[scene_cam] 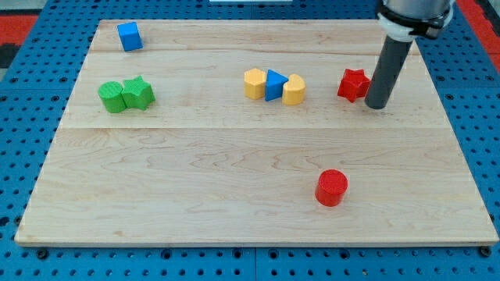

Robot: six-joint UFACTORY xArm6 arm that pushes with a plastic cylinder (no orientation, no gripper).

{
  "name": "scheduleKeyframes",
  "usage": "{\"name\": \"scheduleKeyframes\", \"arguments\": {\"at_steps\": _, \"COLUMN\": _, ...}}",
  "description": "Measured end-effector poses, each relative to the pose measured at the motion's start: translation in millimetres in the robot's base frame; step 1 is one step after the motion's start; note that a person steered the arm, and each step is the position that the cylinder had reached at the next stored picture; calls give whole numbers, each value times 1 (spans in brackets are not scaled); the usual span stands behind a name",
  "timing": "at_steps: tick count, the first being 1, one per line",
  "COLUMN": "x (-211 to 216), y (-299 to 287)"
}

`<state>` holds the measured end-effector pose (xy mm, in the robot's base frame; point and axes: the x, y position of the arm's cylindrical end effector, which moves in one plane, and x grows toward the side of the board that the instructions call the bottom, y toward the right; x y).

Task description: Move the red star right to the blue cube

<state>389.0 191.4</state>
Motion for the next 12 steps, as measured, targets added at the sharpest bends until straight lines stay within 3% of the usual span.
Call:
{"name": "scheduleKeyframes", "arguments": {"at_steps": 2, "x": -65, "y": -99}}
{"name": "scheduleKeyframes", "arguments": {"at_steps": 3, "x": -100, "y": -118}}
{"name": "scheduleKeyframes", "arguments": {"at_steps": 4, "x": -123, "y": -96}}
{"name": "scheduleKeyframes", "arguments": {"at_steps": 5, "x": -126, "y": -123}}
{"name": "scheduleKeyframes", "arguments": {"at_steps": 6, "x": -140, "y": -80}}
{"name": "scheduleKeyframes", "arguments": {"at_steps": 7, "x": -154, "y": -117}}
{"name": "scheduleKeyframes", "arguments": {"at_steps": 8, "x": -139, "y": -185}}
{"name": "scheduleKeyframes", "arguments": {"at_steps": 11, "x": -122, "y": -171}}
{"name": "scheduleKeyframes", "arguments": {"at_steps": 12, "x": -121, "y": -191}}
